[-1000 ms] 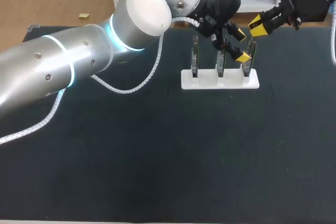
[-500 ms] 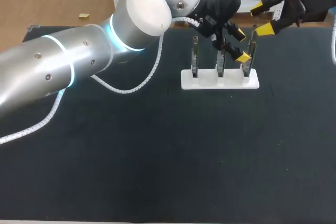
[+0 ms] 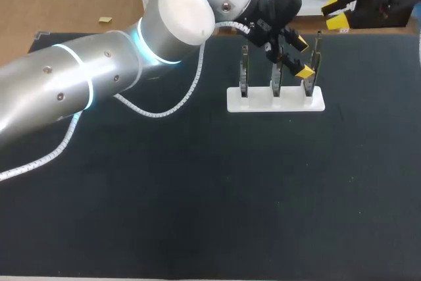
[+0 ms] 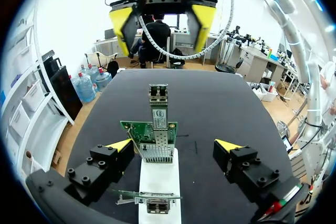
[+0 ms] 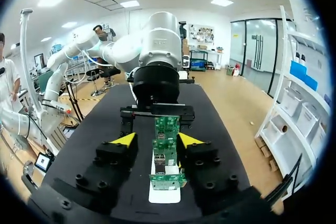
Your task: Pick up the optical module with the left hand, and insert it into the network port with the right hand.
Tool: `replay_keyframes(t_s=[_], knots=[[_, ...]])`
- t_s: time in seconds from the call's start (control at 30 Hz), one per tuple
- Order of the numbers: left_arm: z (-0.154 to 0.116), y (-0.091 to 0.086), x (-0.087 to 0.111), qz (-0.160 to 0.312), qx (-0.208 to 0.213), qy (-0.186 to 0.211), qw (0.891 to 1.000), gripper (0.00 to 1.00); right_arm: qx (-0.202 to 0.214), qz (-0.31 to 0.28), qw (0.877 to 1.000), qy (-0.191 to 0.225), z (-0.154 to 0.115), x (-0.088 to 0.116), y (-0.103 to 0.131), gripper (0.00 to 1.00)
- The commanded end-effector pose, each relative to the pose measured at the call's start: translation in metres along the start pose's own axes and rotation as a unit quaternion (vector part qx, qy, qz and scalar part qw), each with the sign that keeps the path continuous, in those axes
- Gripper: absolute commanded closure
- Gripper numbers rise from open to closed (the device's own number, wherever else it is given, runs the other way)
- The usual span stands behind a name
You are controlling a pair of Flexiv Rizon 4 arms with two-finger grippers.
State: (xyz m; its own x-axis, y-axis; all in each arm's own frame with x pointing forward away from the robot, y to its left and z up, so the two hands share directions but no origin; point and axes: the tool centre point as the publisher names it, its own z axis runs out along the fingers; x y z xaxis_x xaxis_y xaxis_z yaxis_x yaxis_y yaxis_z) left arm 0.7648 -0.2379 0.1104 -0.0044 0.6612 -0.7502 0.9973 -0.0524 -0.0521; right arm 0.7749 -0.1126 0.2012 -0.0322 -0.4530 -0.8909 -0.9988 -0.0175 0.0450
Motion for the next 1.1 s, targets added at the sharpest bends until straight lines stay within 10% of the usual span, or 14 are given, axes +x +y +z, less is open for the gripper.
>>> replay_keyframes(t_s=[0.03,1.1], knots=[[0.0,0.002,-0.002,-0.001,0.002,0.004,1.0,0.0,0.0,0.0,1.0,0.005,0.004,0.001,-0.001,1.0],[0.0,0.002,-0.002,-0.001,0.002,0.004,1.0,0.0,-0.01,0.008,0.999,0.039,0.022,0.021,-0.002,1.0]])
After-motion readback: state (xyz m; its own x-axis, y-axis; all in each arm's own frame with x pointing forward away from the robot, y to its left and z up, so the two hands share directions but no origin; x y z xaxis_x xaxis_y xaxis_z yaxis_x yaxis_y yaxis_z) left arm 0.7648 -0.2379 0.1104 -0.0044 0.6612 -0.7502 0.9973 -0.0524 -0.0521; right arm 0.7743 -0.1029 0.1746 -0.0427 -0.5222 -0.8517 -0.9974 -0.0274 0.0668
